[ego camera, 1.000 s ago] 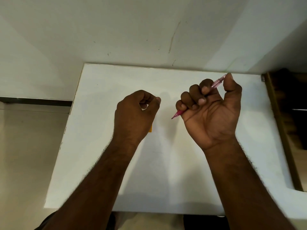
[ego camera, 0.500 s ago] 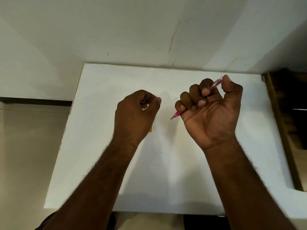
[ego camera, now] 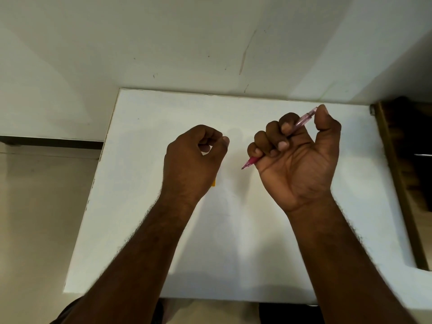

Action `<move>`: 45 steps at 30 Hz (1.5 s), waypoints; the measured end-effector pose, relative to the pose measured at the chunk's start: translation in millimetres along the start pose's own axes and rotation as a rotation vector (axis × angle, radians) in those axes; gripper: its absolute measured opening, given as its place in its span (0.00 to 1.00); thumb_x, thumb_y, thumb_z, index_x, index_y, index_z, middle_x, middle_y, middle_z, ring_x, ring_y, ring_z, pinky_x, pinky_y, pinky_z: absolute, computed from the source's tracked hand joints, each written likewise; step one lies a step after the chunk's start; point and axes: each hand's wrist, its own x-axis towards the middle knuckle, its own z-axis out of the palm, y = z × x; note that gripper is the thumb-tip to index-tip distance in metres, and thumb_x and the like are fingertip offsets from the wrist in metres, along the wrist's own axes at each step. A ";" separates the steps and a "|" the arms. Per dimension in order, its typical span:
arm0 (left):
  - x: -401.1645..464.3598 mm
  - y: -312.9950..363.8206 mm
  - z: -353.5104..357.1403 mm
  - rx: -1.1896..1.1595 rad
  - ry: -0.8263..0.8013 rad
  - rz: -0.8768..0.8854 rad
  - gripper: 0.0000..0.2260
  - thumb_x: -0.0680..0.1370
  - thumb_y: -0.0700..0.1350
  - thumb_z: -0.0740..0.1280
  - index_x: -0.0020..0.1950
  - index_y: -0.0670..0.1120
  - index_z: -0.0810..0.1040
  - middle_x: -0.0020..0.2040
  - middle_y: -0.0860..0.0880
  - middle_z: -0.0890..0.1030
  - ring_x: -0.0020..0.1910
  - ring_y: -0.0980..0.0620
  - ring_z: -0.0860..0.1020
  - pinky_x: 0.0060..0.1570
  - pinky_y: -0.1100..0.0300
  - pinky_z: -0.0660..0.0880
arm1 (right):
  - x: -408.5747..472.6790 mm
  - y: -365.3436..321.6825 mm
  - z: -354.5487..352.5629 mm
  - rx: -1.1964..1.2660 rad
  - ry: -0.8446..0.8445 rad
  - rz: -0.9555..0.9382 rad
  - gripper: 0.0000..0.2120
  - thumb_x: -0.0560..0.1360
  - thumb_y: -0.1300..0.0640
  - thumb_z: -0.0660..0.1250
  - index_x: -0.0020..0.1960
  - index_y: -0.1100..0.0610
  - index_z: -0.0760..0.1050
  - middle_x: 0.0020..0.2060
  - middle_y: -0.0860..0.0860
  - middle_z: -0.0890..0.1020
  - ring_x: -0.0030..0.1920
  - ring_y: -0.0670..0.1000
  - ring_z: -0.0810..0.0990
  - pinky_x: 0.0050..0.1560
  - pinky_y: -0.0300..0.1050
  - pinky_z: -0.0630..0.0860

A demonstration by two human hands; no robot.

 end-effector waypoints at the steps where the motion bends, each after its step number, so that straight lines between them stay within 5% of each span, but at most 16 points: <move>1: -0.1 0.0 0.1 0.002 -0.001 -0.001 0.06 0.76 0.54 0.70 0.47 0.53 0.82 0.42 0.62 0.82 0.45 0.61 0.81 0.47 0.67 0.74 | -0.1 -0.3 0.2 -0.003 0.000 -0.006 0.23 0.79 0.41 0.53 0.35 0.57 0.70 0.26 0.50 0.66 0.31 0.51 0.58 0.37 0.47 0.64; 36: -0.4 1.5 1.4 0.009 -0.034 -0.009 0.07 0.77 0.54 0.69 0.48 0.52 0.83 0.42 0.61 0.83 0.45 0.65 0.80 0.45 0.72 0.72 | 1.5 1.2 3.1 -0.077 -0.005 -0.045 0.26 0.82 0.43 0.50 0.38 0.58 0.73 0.25 0.49 0.67 0.29 0.50 0.61 0.35 0.46 0.64; 45: 0.1 0.6 1.2 0.009 -0.032 -0.003 0.07 0.77 0.53 0.69 0.47 0.52 0.83 0.42 0.61 0.83 0.45 0.64 0.80 0.45 0.71 0.73 | 3.1 4.7 -1.9 -0.032 -0.016 -0.070 0.23 0.86 0.44 0.47 0.47 0.53 0.75 0.36 0.49 0.75 0.33 0.48 0.71 0.40 0.44 0.66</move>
